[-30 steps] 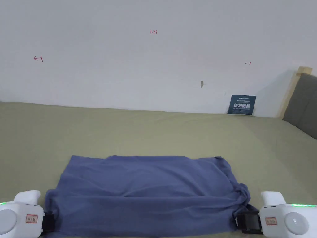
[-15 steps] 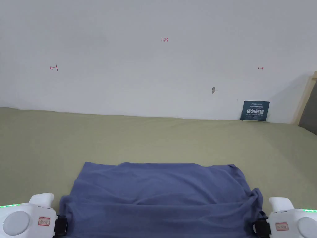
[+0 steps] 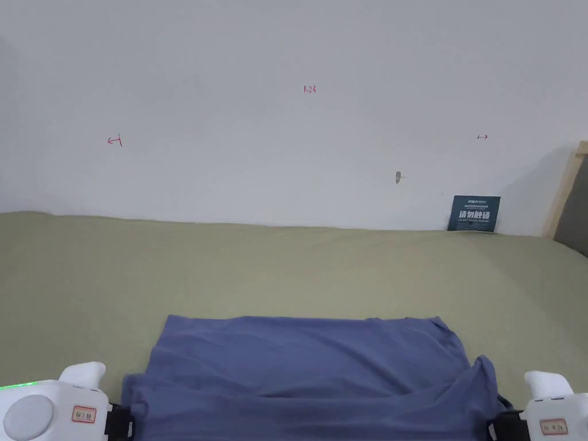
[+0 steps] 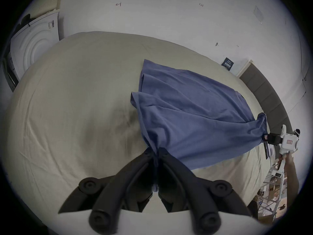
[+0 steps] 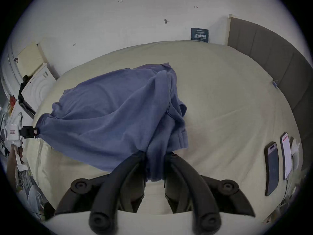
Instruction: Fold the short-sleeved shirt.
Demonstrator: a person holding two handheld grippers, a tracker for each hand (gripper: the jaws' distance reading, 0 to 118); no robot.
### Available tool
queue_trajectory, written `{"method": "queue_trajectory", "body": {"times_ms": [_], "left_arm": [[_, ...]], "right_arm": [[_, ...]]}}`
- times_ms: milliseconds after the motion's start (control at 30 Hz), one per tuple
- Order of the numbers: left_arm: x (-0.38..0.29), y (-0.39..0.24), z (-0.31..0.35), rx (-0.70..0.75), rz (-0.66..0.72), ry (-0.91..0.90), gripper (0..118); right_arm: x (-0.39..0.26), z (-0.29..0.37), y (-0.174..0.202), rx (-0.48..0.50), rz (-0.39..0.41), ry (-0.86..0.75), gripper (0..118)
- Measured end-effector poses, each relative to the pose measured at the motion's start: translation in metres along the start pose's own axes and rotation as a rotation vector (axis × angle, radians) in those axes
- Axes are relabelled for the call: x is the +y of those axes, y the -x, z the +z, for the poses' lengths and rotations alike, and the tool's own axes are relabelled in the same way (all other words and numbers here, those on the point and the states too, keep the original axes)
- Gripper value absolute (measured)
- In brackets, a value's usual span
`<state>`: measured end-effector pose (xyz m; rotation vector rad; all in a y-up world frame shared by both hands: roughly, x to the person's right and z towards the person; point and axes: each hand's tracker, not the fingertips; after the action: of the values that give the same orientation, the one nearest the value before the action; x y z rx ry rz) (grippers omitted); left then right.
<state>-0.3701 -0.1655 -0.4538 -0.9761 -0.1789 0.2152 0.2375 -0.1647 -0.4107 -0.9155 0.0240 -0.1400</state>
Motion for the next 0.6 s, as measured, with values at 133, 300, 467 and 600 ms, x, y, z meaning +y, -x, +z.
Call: {"method": "queue_trajectory", "body": {"times_ms": [133,300,467,600], "left_arm": [[-0.023,0.003,0.014,-0.014,0.007,0.026,4],[-0.052,0.01,0.016,-0.023,0.031,0.088,4],[-0.072,0.019,0.004,-0.019,0.071,0.133,4],[-0.072,0.022,0.005,-0.036,0.104,0.123,5]], "right_arm": [[-0.021,0.017,-0.005,0.005,-0.01,0.02,19],[-0.048,0.022,-0.009,0.004,-0.007,0.065,19],[-0.07,0.014,-0.014,0.006,-0.037,0.117,19],[-0.07,0.01,-0.014,0.005,-0.042,0.11,19]]}}
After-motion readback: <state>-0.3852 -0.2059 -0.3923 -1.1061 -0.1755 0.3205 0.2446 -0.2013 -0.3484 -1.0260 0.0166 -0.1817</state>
